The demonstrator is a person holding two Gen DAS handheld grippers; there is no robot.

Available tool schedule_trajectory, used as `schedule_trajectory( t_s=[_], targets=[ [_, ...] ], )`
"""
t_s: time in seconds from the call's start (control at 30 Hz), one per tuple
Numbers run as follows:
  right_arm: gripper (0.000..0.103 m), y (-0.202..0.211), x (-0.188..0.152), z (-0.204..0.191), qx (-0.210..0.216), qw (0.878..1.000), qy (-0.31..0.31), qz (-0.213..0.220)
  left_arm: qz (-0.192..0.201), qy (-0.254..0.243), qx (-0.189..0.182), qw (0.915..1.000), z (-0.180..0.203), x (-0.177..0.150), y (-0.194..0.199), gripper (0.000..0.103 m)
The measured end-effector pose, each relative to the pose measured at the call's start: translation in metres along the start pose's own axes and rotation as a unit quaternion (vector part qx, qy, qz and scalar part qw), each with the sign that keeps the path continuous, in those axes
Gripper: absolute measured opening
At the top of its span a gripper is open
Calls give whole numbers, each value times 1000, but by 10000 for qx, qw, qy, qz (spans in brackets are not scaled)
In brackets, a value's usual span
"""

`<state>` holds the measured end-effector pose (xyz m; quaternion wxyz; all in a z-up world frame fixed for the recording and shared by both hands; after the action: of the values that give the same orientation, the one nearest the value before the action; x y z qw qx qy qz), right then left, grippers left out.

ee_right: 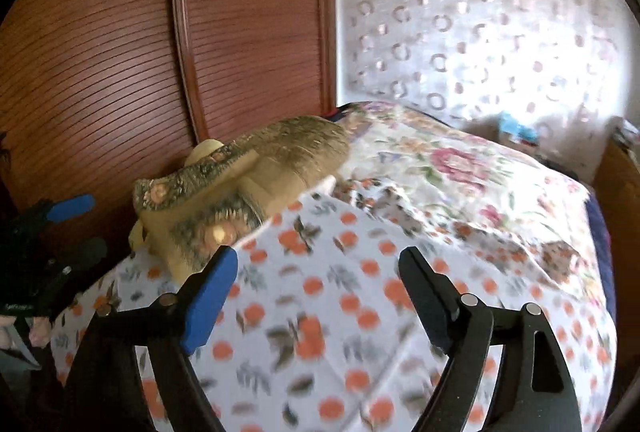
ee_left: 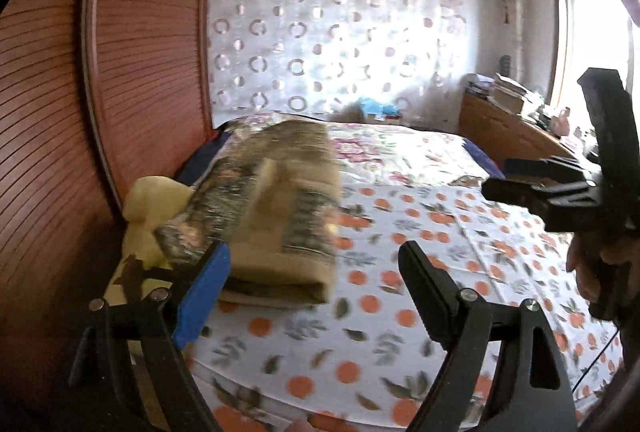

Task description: Fold small clothes

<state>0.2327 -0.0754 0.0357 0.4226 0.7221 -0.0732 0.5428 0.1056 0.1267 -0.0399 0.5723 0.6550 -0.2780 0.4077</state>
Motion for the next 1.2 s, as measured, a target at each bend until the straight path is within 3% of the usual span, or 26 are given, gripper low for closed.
schedule_trajectory(
  t_s=[0.33,0.63,0.93,1.2],
  targets=[
    [86,82,-69,-13,-755,9951,-560,311,108,-286,-386,9988,58,-8,35,86],
    [86,142,-88,-40,-1210,9855,-872,806,351,-393,-549,9971,93,4,73,86],
    [86,173,-99,-65,-1602,9738,-837,1378,614,-305,-591,9959,102,31,99,86],
    [86,169,-114,-67,-1633,9712,-897,1484,694,-394,-613,9949,108,32,107,86]
  ],
)
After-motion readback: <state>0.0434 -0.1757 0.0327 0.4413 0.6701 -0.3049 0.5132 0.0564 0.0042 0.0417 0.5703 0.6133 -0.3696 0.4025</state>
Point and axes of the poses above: each gripper's, at about its wrist camera, not at the fingertips, and y roughly against the way its jaws point, z to its right, x to its top, the point moved 3 cm from there along -y, roughly the way its jaws point, and after that the axes turned 8 degrees about x, right-handed, at the moved point
